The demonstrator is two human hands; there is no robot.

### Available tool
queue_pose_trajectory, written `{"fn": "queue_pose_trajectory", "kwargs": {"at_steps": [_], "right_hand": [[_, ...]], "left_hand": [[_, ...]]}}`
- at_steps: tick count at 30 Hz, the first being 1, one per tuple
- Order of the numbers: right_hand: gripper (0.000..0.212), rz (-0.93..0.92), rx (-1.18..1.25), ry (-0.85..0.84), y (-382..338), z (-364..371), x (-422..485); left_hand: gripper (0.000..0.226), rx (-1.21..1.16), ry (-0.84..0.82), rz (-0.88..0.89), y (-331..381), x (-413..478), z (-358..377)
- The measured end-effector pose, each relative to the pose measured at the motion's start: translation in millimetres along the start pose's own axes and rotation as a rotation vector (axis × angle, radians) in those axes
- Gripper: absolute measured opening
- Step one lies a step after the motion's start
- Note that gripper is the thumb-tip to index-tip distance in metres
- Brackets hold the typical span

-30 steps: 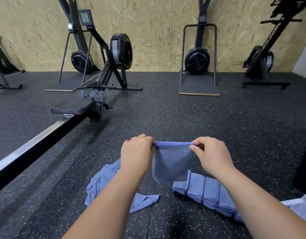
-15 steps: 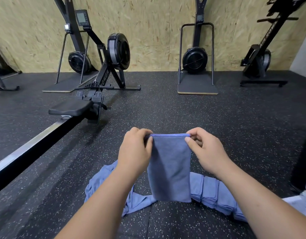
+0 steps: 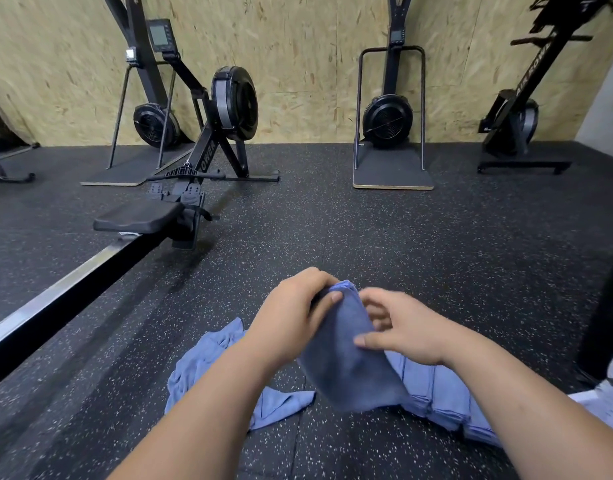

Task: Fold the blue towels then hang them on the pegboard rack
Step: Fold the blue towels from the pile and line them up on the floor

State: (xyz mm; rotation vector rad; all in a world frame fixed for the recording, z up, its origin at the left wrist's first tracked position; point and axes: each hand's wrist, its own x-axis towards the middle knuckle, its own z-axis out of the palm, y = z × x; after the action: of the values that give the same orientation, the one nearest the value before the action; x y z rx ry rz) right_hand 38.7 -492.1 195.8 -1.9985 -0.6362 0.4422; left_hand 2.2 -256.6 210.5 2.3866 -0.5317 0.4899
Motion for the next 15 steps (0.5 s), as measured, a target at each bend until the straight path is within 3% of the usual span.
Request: {"fn": "queue_pose_trajectory", "kwargs": {"at_steps": [3, 7, 12, 15], "right_hand": [[0.032, 0.099, -0.139, -0.138, 17, 0, -4], [0.026, 0.151, -0.252, -0.129, 24, -1, -5], [0.017, 0.244, -0.369, -0.152, 26, -9, -8], [0.027, 0.246, -0.283, -0.081, 31, -19, -12]], "left_hand": [[0.011, 0.003, 0.073, 0.024, 3, -1, -5], [0.012, -0.073, 0.181, -0.015, 6, -3, -12], [0.01, -0.195, 0.385, -0.251, -6, -1, -18], [0.01, -0.196, 0.449, -0.403, -24, 0, -19]]}}
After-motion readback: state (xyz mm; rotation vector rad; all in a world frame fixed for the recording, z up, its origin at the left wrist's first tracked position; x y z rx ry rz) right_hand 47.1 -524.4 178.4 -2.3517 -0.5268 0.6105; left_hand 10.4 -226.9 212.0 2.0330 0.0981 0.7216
